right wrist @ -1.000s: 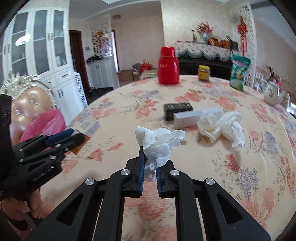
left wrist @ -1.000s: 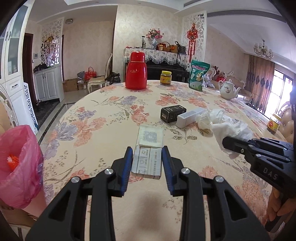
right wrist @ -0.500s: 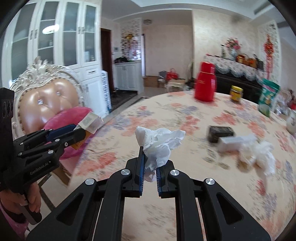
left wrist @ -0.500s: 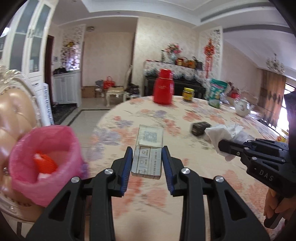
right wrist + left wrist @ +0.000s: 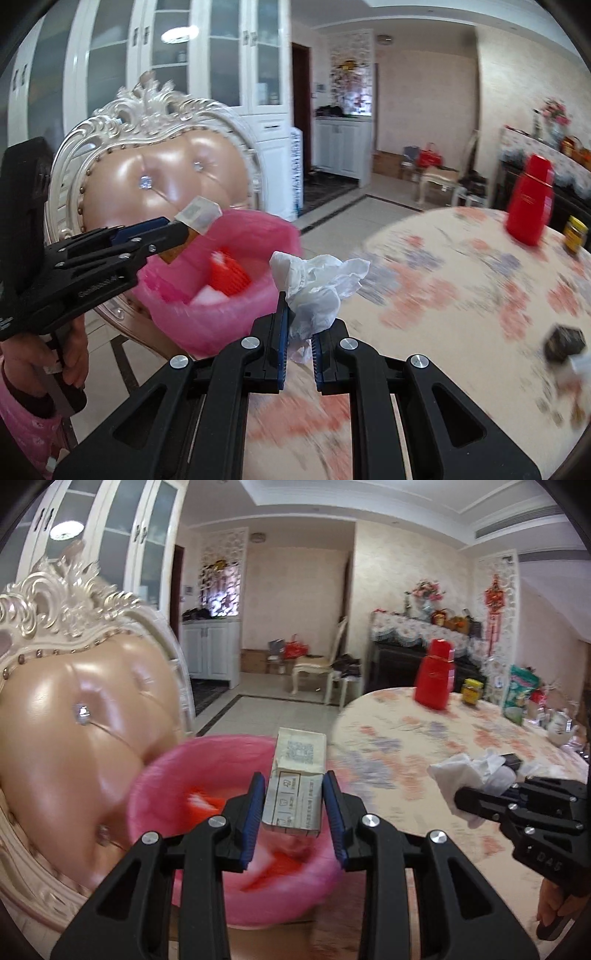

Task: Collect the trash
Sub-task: 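Carry the packet and tissue to the pink bin and open both tools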

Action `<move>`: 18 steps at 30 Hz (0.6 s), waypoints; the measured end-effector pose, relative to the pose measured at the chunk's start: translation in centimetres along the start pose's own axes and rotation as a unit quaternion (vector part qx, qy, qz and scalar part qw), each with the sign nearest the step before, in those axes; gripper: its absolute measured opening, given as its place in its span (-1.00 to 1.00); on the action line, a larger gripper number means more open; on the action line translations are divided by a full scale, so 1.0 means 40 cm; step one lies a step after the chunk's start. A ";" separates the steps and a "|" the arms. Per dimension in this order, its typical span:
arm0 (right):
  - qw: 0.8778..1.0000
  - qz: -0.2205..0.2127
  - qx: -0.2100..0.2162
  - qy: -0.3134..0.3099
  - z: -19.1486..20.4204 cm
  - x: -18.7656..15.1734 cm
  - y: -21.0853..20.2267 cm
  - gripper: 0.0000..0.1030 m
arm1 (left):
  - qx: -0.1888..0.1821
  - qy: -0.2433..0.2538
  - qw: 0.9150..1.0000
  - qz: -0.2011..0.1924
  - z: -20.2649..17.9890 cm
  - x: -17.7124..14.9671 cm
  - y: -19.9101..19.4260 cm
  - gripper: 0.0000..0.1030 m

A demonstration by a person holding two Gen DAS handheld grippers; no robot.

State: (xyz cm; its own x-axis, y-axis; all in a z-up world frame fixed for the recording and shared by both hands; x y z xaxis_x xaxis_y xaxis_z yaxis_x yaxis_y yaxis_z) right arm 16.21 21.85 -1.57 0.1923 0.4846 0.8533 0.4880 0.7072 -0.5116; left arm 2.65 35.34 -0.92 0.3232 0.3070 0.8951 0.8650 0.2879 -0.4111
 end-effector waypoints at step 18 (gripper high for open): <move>0.996 0.010 0.084 0.019 0.114 0.132 0.226 0.10 | 0.065 -0.047 0.997 0.001 0.250 0.008 0.037 0.26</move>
State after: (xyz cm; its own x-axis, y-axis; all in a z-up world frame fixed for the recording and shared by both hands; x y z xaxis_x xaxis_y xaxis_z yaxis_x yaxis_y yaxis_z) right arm 17.75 33.15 -2.14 0.2346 0.4811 0.8447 0.3345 0.7759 -0.5349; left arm 0.17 44.94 -2.97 0.2832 0.3895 0.8764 0.8052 0.3998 -0.4379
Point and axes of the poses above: each gripper's, at about its wrist camera, not at the fingertips, and y roughly the way its jaws point, z to its left, x to its top, the point moved 2 cm from there along y, roughly the way its jaws point, and after that the axes turned 15 degrees about -x, right-handed, at the moved point
